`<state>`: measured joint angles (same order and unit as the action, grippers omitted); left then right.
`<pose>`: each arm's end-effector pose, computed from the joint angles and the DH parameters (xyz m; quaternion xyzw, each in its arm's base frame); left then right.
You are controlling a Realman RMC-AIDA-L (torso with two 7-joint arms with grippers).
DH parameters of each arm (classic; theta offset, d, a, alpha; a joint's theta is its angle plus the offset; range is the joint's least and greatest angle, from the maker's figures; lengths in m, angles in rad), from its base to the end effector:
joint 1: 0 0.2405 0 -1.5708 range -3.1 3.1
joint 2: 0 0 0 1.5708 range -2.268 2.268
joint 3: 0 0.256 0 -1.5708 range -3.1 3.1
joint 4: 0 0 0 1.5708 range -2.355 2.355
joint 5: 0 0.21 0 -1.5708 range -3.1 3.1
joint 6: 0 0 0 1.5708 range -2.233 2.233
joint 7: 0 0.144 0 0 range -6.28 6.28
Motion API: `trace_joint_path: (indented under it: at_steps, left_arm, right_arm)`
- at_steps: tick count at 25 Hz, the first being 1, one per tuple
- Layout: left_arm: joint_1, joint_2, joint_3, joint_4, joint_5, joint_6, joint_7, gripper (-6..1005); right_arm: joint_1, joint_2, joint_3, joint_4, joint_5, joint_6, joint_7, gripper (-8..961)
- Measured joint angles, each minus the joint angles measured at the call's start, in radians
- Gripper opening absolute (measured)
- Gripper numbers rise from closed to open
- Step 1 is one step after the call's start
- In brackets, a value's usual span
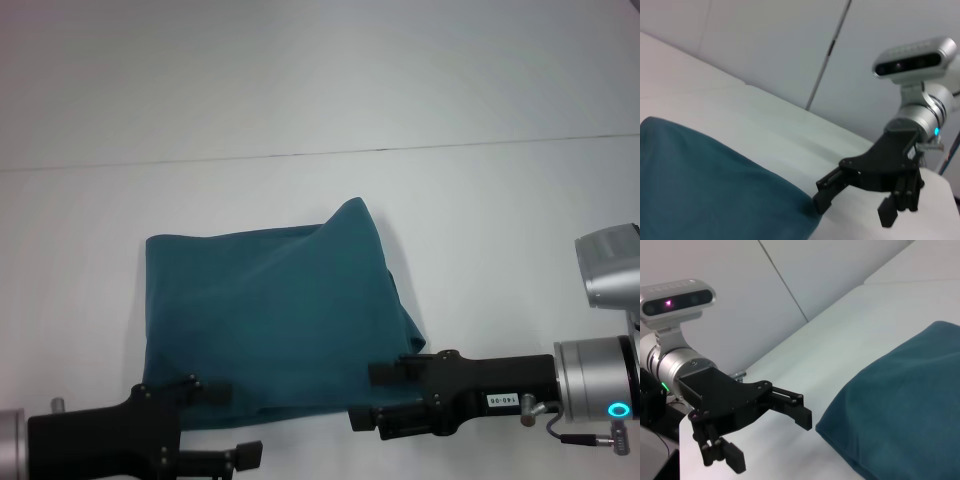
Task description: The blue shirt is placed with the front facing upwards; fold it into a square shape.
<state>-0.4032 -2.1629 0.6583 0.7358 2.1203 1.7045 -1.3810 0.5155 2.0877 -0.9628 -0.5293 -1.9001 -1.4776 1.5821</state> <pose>-0.2776 0.2715 -0.0232 -0.9372 -0.2466 -0.2386 0.0623 0.2595 0.3048 -0.0535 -0.9188 0.3307 0.2142 0.0246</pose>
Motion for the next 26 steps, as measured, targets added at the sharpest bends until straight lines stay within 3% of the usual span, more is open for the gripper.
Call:
trace_joint_path:
  at_steps: [6,12,26]
  left_arm:
    - [-0.026,0.007,0.011,0.009,0.015,0.0,-0.153,949]
    - [-0.054,0.009,0.026,0.029,0.074,0.0,-0.186,949]
    - [-0.068,0.011,0.043,0.051,0.096,-0.003,-0.19,949]
  right_arm:
    - [0.011,-0.003,-0.005,-0.008,-0.031,0.005,0.056,911]
    - [0.038,-0.016,-0.004,-0.046,-0.131,0.004,0.166,911]
    - [0.04,-0.006,-0.001,-0.054,-0.131,0.007,0.161,912]
